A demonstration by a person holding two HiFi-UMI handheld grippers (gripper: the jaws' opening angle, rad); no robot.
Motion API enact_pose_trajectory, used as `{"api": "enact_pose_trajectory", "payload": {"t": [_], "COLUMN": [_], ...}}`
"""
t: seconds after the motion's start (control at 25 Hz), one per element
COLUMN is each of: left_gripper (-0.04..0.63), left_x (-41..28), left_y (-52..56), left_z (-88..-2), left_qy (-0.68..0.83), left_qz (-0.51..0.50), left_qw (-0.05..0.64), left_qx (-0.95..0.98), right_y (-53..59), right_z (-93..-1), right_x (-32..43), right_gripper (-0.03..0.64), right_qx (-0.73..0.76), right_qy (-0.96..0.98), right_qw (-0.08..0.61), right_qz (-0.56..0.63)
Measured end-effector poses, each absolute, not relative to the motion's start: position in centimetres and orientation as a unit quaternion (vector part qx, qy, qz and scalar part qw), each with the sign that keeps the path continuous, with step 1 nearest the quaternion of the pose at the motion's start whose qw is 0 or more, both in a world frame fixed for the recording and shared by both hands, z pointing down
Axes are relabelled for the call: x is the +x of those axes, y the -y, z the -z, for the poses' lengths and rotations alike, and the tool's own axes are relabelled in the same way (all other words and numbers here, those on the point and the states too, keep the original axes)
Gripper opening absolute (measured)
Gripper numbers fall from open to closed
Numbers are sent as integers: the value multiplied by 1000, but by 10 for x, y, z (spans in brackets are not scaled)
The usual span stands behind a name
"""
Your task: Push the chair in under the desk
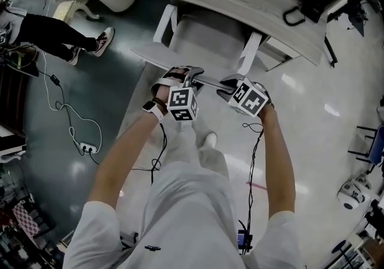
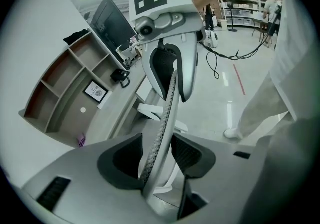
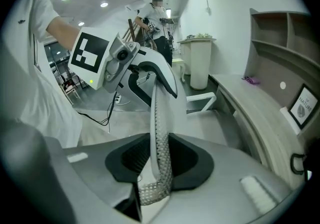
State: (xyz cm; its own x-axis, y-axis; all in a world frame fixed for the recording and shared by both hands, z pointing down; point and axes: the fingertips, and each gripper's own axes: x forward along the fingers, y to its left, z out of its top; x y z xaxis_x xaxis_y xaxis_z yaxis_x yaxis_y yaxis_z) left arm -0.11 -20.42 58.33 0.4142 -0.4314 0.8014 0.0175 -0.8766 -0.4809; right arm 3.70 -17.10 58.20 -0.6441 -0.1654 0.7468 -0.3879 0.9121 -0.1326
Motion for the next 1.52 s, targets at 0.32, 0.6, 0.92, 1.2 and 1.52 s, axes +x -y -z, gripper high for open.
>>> {"api": "enact_pose_trajectory", "payload": {"t": [0.32, 0.6, 0.92, 1.2, 1.52], "left_gripper": [187, 189, 186, 184, 184], "left_x": [2, 11, 24, 36, 44], "left_y": [200, 211, 226, 246, 270], "left_z": [-583, -582, -580, -580, -578], "left_qy": [-114, -108, -120, -120, -119], "left_qz": [522, 527, 523, 521, 518], "left_qw": [225, 212, 223, 220, 225], "left_qx": [-815, -816, -814, -816, -816], "right_y": [166, 178, 197, 220, 248], "right_z": [-582, -579, -579, -577, -580], "right_x": [40, 48, 65, 76, 84], "right_gripper": [121, 123, 133, 149, 161], "right_qx": [172, 200, 214, 273, 337], "right_qy": [896, 892, 889, 880, 854], "right_qw": [384, 382, 382, 369, 388], "right_qz": [-139, -139, -132, -120, -77]}}
